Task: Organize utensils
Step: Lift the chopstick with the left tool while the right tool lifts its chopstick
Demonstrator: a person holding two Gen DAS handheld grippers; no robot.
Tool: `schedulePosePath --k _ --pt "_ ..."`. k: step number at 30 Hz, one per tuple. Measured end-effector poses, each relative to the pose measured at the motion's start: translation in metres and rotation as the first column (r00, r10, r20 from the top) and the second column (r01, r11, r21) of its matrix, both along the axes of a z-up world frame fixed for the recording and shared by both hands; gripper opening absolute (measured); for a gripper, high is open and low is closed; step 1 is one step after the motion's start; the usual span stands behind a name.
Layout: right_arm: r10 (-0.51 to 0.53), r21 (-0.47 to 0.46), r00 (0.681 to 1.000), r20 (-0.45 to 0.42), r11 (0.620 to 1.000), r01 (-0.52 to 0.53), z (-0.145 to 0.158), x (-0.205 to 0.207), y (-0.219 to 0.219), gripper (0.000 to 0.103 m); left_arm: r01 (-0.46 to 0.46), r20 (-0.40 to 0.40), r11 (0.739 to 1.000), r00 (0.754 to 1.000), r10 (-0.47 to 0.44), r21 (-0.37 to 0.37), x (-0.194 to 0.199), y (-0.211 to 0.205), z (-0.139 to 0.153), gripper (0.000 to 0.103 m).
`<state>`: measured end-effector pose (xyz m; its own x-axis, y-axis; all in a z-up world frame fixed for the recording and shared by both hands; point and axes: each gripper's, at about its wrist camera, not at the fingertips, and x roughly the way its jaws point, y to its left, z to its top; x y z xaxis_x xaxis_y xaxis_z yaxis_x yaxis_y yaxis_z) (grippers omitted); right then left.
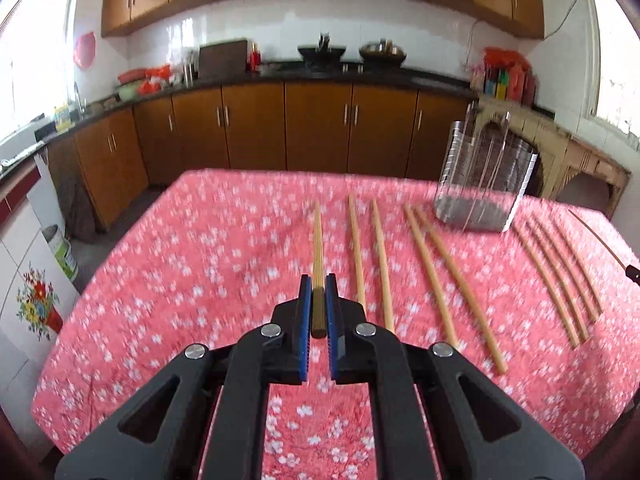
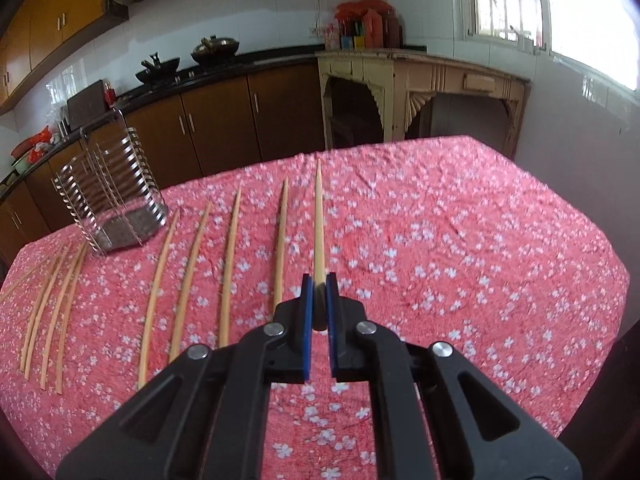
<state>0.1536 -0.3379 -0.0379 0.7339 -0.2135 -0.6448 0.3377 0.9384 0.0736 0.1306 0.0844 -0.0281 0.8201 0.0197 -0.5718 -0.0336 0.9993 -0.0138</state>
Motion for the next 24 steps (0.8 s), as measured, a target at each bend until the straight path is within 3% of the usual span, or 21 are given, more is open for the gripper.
schedulePosePath --k 8,16,20,24 --pt "-0.008 -0.025 0.994 0.108 1.0 0.01 0.031 0.001 -0.001 0.007 -0.019 0.157 0.999 0.987 0.025 -0.038 0.004 0.004 0.038 0.007" --pt "-0.012 -0.009 0.987 0.161 1.0 0.013 0.054 0.007 -0.009 0.007 -0.025 0.24 0.998 0.97 0.039 -0.06 0.017 0.003 0.062 0.007" --pt "-0.009 0.0 0.993 0.116 1.0 0.009 0.052 0.008 -0.012 0.007 -0.027 0.267 0.998 0.963 0.043 -0.062 0.02 0.001 0.068 0.007" --pt "-0.022 0.008 0.999 0.036 1.0 0.022 0.028 0.01 -0.017 0.008 -0.026 0.276 0.998 0.96 0.043 -0.065 0.019 -0.002 0.069 0.007"
